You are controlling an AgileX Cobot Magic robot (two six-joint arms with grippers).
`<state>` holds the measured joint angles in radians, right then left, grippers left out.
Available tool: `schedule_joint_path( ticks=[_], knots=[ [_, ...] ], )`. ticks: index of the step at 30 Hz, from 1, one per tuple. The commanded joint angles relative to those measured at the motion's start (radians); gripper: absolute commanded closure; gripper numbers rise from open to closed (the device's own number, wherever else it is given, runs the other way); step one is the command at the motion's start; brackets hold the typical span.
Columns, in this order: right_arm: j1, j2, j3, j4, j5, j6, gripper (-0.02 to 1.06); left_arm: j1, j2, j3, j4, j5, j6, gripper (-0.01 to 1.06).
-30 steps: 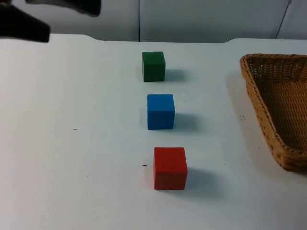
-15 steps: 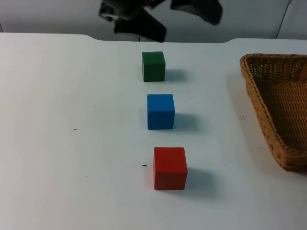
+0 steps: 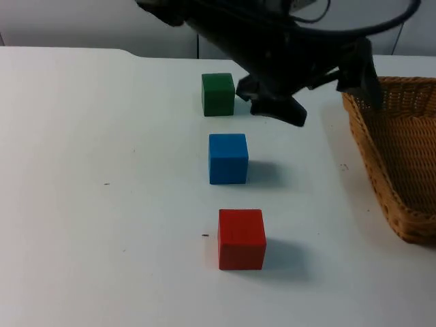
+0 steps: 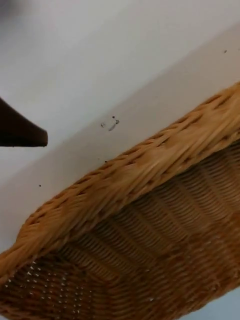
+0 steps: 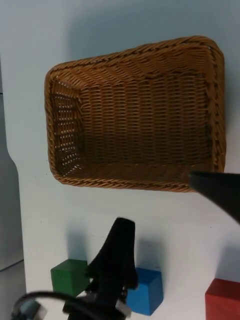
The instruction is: Pick up the basket with the left hand and place the blue cube into the basket with the right hand.
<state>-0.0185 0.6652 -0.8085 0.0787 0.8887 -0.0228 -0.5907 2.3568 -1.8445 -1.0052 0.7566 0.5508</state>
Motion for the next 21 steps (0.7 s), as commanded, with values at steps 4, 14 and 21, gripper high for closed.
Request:
schedule_joint_path(
  ticks=[4,14,21],
  knots=[
    [0.003,0.002,-0.008,0.002,-0.008,-0.006,0.01,-0.046,0.138,-0.205,0.133,0.032,-0.185,0.0],
    [0.003,0.002,-0.008,0.002,-0.004,-0.006,0.01,-0.079,0.28,-0.414,0.257,0.037,-0.357,0.0],
    [0.003,0.002,-0.008,0.002,-0.004,-0.006,0.01,-0.095,0.301,-0.424,0.254,0.015,-0.385,0.02]
  ],
)
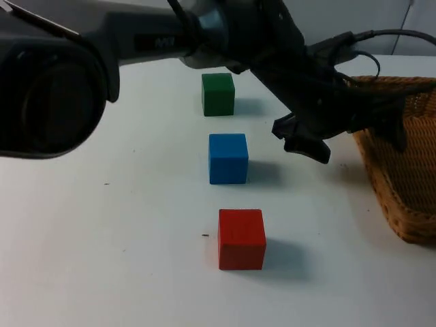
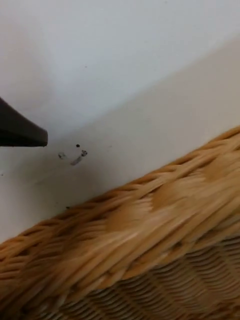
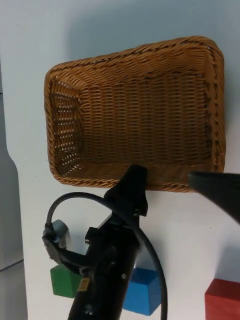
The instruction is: Pick up the basket with the left hand and place the blue cube into the basket with the right hand.
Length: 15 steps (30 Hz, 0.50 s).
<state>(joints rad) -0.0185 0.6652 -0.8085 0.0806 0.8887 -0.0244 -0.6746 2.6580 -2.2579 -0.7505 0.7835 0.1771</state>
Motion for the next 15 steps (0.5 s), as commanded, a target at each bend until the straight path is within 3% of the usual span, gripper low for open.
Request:
schedule_joint_path(
  ticks=[1,15],
  knots=[
    [0.003,0.002,-0.008,0.0,-0.004,-0.005,0.01,-0.017,0.0,-0.011,0.0,-0.017,-0.011,0.02],
    [0.003,0.002,-0.008,0.002,0.002,-0.005,0.01,-0.098,0.035,-0.011,0.008,-0.125,-0.056,0.02]
  ],
)
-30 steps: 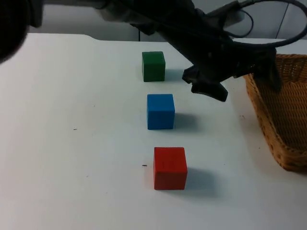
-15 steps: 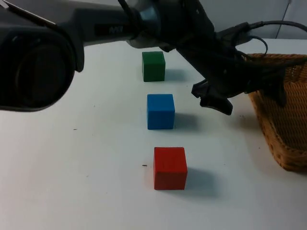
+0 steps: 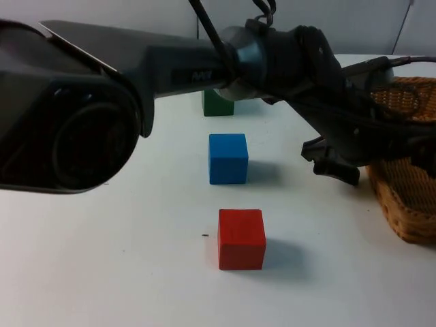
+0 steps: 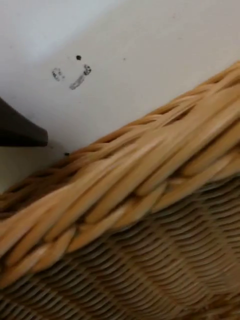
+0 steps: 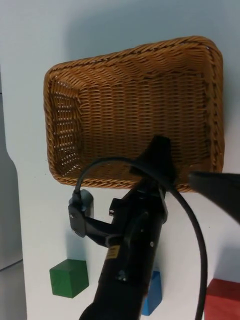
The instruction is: Pick up the basket with the left hand and place the blue cube into the basket with the right hand.
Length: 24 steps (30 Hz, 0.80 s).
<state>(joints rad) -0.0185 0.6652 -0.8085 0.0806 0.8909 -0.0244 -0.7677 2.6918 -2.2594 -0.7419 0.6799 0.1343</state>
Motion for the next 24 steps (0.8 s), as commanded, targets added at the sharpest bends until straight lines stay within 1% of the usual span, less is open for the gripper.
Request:
schedule_joint_path(
  ticks=[1,5,7,8,9,12,13,14,15,17,18,21,24],
  knots=[
    [0.003,0.002,-0.008,0.002,0.002,-0.005,0.01,-0.005,0.002,-0.009,0.0,-0.03,-0.025,0.02],
    [0.003,0.002,-0.008,0.002,0.011,-0.005,0.01,-0.005,0.002,-0.009,0.013,-0.04,-0.05,0.06],
    [0.003,0.002,-0.008,0.002,0.013,-0.005,0.01,-0.005,0.002,-0.009,0.049,-0.043,-0.082,0.18],
    [0.003,0.002,-0.008,0.002,0.013,-0.005,0.01,-0.006,0.002,-0.009,0.049,-0.043,-0.082,0.27],
    [0.003,0.002,-0.008,0.002,0.013,-0.005,0.01,-0.006,0.002,-0.009,0.049,-0.043,-0.082,0.27],
    [0.003,0.002,-0.008,0.002,0.013,-0.005,0.01,-0.007,0.002,-0.009,0.042,-0.056,-0.09,0.59],
    [0.003,0.002,-0.008,0.002,0.013,-0.005,0.01,-0.007,0.002,-0.009,0.042,-0.061,-0.09,0.66],
    [0.003,0.002,-0.008,0.002,0.013,-0.005,0.01,-0.007,0.002,-0.009,0.038,-0.072,-0.09,0.83],
    [0.003,0.002,-0.008,0.002,0.013,-0.005,0.01,-0.007,0.002,-0.009,0.038,-0.072,-0.09,0.83],
    [0.003,0.002,-0.008,-0.002,0.011,-0.005,0.01,-0.007,0.002,-0.009,0.015,-0.096,-0.094,1.01],
    [0.003,0.002,-0.008,-0.004,0.011,-0.005,0.01,-0.007,0.002,-0.009,-0.006,-0.111,-0.094,1.05],
    [0.003,0.002,-0.008,-0.004,0.01,-0.005,0.01,-0.007,0.002,-0.009,-0.072,-0.132,-0.094,1.05],
    [0.003,0.002,-0.008,-0.004,0.01,-0.005,0.01,-0.007,-0.015,-0.009,-0.082,-0.142,-0.145,1.05]
  ],
)
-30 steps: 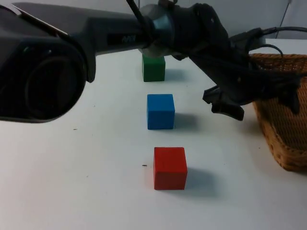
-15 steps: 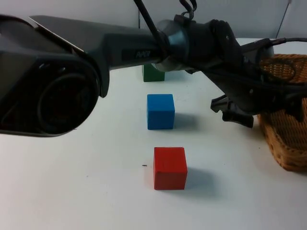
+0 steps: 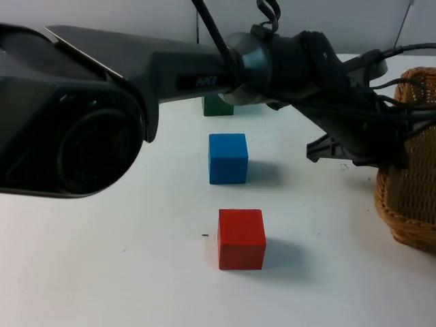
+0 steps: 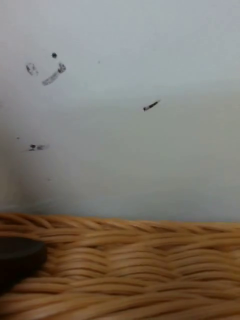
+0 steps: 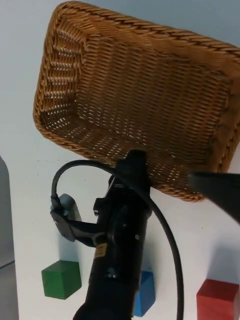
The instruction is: Pick up the basket with the left hand and place the blue cube into the basket with the right hand.
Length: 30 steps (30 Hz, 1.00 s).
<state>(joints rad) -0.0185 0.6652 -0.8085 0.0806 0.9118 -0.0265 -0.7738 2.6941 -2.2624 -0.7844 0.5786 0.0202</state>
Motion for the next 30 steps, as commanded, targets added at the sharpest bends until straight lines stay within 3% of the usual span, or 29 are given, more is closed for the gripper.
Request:
schedule_joint_path(
  ticks=[1,6,9,18,25,30],
  knots=[
    [0.003,0.002,-0.008,-0.004,-0.011,-0.003,0.01,-0.001,-0.017,-0.006,-0.04,-0.041,-0.031,1.05],
    [0.003,0.002,-0.008,-0.004,-0.013,-0.003,0.01,-0.001,-0.065,-0.006,0.069,-0.011,-0.162,1.05],
    [0.003,0.002,-0.008,-0.004,-0.015,-0.005,0.01,0.002,-0.106,-0.006,0.224,0.046,-0.26,1.05],
    [0.003,0.002,-0.008,-0.004,-0.031,-0.007,0.01,0.062,-0.191,-0.004,0.242,0.19,-0.262,1.05],
    [0.003,0.002,-0.008,-0.004,-0.045,-0.007,0.01,0.09,-0.245,-0.004,0.251,0.213,-0.26,1.05],
    [0.003,0.002,-0.008,-0.004,-0.054,-0.007,0.01,0.103,-0.291,-0.004,0.282,0.275,-0.26,1.05]
  ],
)
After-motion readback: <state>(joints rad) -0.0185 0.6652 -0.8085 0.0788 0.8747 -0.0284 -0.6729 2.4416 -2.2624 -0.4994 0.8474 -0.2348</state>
